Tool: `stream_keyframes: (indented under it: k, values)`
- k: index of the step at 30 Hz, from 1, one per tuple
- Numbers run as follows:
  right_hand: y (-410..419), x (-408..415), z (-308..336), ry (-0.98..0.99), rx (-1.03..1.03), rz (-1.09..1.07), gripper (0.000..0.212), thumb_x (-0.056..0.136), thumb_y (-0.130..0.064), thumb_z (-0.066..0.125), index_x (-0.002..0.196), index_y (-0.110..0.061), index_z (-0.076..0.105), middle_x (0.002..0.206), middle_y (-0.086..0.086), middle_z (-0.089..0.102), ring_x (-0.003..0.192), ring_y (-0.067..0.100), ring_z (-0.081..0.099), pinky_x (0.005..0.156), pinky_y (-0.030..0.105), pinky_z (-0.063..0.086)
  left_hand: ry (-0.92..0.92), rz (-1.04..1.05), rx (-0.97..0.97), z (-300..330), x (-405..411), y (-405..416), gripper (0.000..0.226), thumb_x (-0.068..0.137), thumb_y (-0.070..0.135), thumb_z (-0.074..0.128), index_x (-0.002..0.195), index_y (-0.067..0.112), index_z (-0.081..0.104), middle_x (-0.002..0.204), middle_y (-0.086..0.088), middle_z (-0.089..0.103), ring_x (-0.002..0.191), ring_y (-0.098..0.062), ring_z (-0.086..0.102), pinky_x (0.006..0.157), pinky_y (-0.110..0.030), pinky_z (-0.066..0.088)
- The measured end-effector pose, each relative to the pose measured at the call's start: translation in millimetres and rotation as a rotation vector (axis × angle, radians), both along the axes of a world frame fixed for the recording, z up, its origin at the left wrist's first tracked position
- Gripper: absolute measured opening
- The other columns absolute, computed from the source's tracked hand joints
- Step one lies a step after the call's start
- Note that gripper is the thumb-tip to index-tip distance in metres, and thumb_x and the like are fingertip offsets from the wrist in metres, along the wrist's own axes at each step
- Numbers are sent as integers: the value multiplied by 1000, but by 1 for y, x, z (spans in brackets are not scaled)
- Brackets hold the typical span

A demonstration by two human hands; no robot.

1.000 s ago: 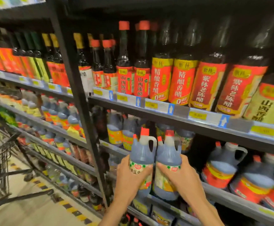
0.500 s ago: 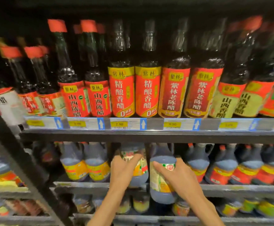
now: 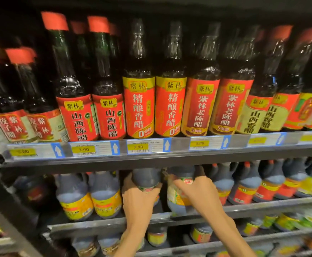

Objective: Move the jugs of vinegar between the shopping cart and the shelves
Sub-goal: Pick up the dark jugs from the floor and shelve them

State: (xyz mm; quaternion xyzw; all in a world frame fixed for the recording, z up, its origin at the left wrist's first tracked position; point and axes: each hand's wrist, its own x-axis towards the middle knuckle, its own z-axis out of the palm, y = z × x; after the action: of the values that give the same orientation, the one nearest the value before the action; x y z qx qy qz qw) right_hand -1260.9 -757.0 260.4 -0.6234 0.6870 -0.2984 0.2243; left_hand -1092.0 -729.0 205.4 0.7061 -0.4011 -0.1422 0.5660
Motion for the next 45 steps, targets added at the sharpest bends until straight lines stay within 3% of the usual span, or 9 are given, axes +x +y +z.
stream_keyframes:
  k: [7, 13, 16, 19, 23, 29, 34, 40, 45]
  values:
    - [-1, 21, -26, -205, -27, -26, 95, 55, -78, 70, 131, -31, 37, 111, 7, 74, 102, 38, 69, 81, 44, 57, -68, -112, 97, -10, 5, 8, 94, 55, 55, 92, 128, 18, 46, 111, -5, 68, 98, -29, 68, 75, -44, 59]
    - [2, 18, -49, -365, -6, 102, 97, 62, -66, 85, 135, -25, 36, 119, -5, 67, 108, 15, 67, 86, 36, 54, -84, -297, 121, -25, 20, 18, 83, 73, 46, 86, 138, 38, 35, 127, 14, 59, 118, -9, 61, 90, -36, 55]
    - [5, -2, -58, -438, 61, 299, 77, 75, -31, 91, 133, -31, 40, 126, -9, 65, 109, -8, 63, 87, 13, 52, -147, -331, 153, -30, 27, 21, 83, 77, 42, 85, 140, 31, 34, 124, 11, 56, 118, -12, 58, 91, -35, 53]
    - [4, -19, -69, -348, 128, 439, 84, 79, -16, 88, 139, -35, 32, 136, -18, 53, 121, -13, 53, 88, 3, 44, -134, -341, 166, -31, 29, 18, 84, 74, 40, 87, 139, 26, 37, 122, 9, 60, 115, -12, 61, 89, -34, 56]
    - [-2, -20, -76, -283, 103, 428, 82, 80, -17, 86, 142, -30, 33, 133, -20, 53, 124, -11, 50, 91, 2, 42, -119, -307, 190, -33, 30, 11, 87, 66, 47, 90, 134, 25, 40, 118, 4, 69, 108, -15, 68, 83, -38, 59]
    - [-5, -17, -77, -239, 44, 405, 88, 78, -30, 87, 147, -37, 34, 133, -19, 57, 122, -3, 56, 100, 25, 51, -121, -305, 235, -32, 33, 11, 82, 66, 48, 91, 128, 27, 41, 105, 10, 71, 94, -8, 69, 73, -32, 60]
    - [-5, -16, -77, -192, 26, 380, 85, 76, -38, 86, 143, -38, 34, 131, -12, 60, 121, 7, 59, 100, 35, 54, -135, -338, 271, -24, 34, 15, 73, 68, 42, 91, 119, 31, 40, 90, 24, 59, 79, 8, 60, 58, -6, 46]
    - [-12, -21, -72, -152, 31, 420, 59, 80, -25, 87, 110, -49, 43, 112, -18, 64, 105, -11, 61, 84, 13, 52, -135, -332, 243, -26, 30, 20, 82, 69, 48, 86, 134, 28, 40, 106, 17, 62, 98, -7, 63, 78, -29, 57]
    - [-12, -19, -75, -180, 26, 418, 67, 78, -30, 88, 119, -51, 40, 118, -15, 66, 109, -1, 63, 93, 29, 57, -151, -319, 252, -25, 30, 20, 81, 70, 46, 86, 132, 25, 39, 102, 18, 58, 98, -10, 62, 78, -31, 56]
